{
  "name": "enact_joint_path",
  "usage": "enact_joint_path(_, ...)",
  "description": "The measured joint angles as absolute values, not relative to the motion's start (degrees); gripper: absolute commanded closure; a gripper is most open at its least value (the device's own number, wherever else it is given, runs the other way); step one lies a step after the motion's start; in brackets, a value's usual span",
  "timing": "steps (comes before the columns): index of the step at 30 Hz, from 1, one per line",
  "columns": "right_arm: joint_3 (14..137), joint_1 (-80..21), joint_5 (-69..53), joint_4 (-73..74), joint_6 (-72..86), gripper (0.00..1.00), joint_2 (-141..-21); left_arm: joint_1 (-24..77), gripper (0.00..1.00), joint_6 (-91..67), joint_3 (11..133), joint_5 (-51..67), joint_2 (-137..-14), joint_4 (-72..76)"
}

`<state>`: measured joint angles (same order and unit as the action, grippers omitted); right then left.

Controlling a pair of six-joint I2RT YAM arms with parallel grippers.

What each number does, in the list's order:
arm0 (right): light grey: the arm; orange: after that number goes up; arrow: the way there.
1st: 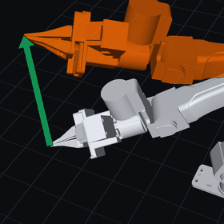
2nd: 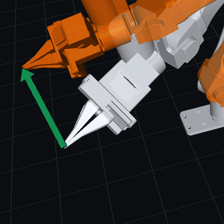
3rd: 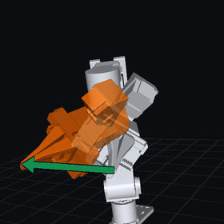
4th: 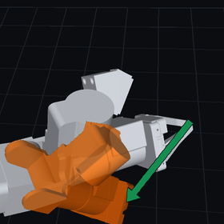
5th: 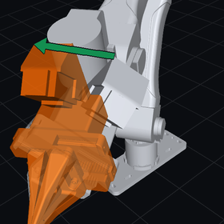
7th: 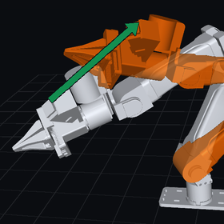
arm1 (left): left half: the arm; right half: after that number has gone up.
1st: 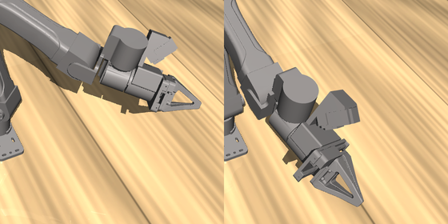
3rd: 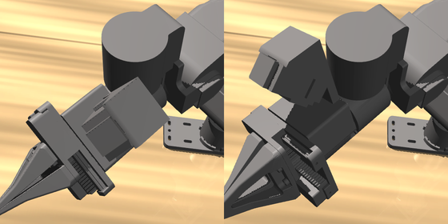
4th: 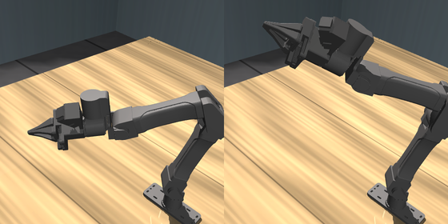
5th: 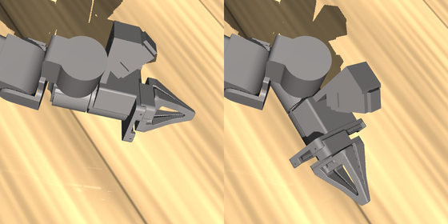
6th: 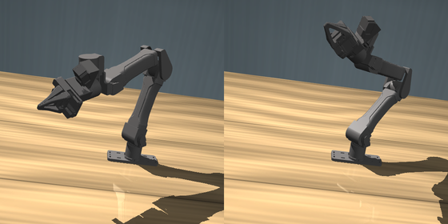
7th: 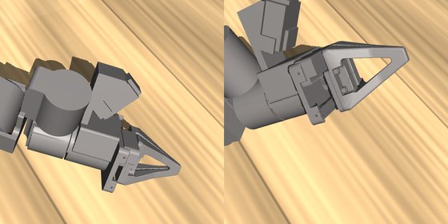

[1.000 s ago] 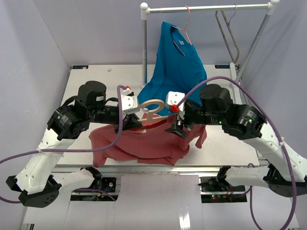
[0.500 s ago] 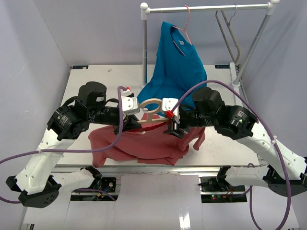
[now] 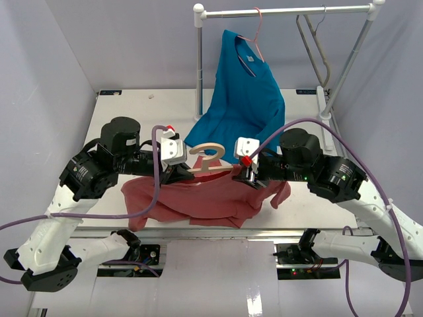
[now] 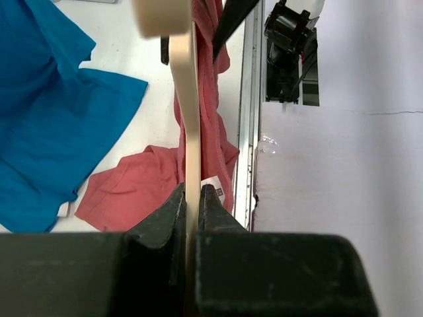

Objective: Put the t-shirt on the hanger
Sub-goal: Place the hanger at the clothesline.

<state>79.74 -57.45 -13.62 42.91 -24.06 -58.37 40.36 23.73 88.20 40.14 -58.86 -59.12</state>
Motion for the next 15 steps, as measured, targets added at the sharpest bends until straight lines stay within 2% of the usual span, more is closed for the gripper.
enact_joint_path(1,79.56,-57.42,-13.67,42.6,-23.96,0.92,-58.23,40.35,1.0,23.8,88.2,40.25,-58.78,-59.13)
enact_joint_path(5,77.38,-57.63,-14.42,41.78,-23.82,0.92,-56.92,40.26,0.98,24.24,88.05,39.86,-58.7,-59.49)
enact_joint_path(7,76.79,-57.69,-14.03,41.46,-23.04,0.92,-56.51,40.52,0.85,23.8,87.79,39.29,-58.7,-59.2)
enact_joint_path(9,76.27,-57.73,-12.94,40.95,-21.74,0.92,-56.21,40.68,0.78,22.91,87.45,37.75,-58.71,-58.17)
enact_joint_path(10,75.92,-57.73,-12.2,40.52,-20.89,0.92,-56.06,40.76,0.67,22.36,87.29,36.76,-58.73,-57.57)
enact_joint_path(11,75.43,-57.76,-11.31,40.02,-19.81,0.92,-55.88,40.8,0.62,21.83,87.13,35.84,-58.77,-57.02)
enact_joint_path(15,70.36,-57.87,-7.69,38.97,-13.99,0.92,-54.0,40.68,0.48,18.07,87.05,31.78,-60.01,-51.07)
